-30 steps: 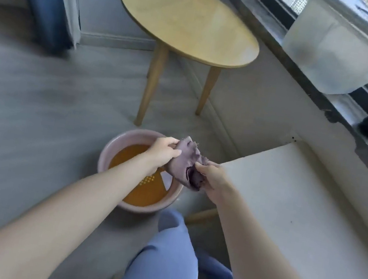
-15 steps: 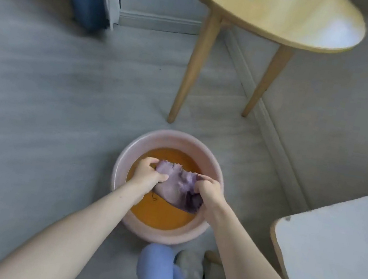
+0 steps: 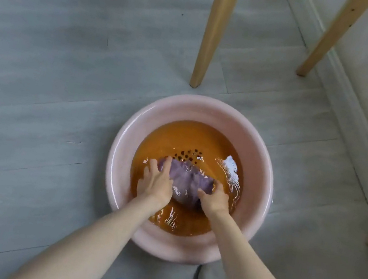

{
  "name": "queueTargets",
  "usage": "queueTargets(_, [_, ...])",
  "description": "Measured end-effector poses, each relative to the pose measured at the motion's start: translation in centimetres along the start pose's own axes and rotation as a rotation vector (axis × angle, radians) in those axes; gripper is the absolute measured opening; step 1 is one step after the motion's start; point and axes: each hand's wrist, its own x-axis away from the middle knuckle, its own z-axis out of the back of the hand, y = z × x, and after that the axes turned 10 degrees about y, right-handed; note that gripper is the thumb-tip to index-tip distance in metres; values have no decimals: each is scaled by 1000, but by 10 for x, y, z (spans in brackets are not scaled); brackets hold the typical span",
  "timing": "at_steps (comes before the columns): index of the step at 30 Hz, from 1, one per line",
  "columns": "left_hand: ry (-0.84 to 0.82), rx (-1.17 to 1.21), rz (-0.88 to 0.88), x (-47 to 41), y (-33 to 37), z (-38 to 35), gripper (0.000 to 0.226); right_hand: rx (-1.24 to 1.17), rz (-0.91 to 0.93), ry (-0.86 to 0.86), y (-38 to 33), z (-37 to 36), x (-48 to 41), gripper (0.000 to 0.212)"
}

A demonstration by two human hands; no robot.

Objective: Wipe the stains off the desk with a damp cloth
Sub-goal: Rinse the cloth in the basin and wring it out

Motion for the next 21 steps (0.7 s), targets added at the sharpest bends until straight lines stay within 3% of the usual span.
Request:
queueTargets(3, [-160, -257, -335, -8, -6, -21, 60, 130, 114, -99, 15, -16, 2, 66])
queueTargets(7, [-108, -508, -320, -17, -14, -28, 60, 203, 79, 24, 16, -19, -9, 32])
queueTargets(10, [-100, -554, -452, -20, -20, -30, 55, 32, -64, 14, 9, -18, -9, 31])
queueTargets(13, [-160, -384, -258, -26, -24, -32, 68, -272, -215, -120, 5, -21, -4, 46])
queueTargets(16, [-192, 151, -72, -29, -14, -35, 48, -570, -344, -241, 9, -23, -4, 59])
queueTargets(19, [-43, 381, -71, -16, 0, -27, 22, -747, -440, -369, 10, -21, -4, 60])
queueTargets(21, [132, 334, -111, 0, 12, -16, 40, -842, -470, -425, 11, -19, -5, 66])
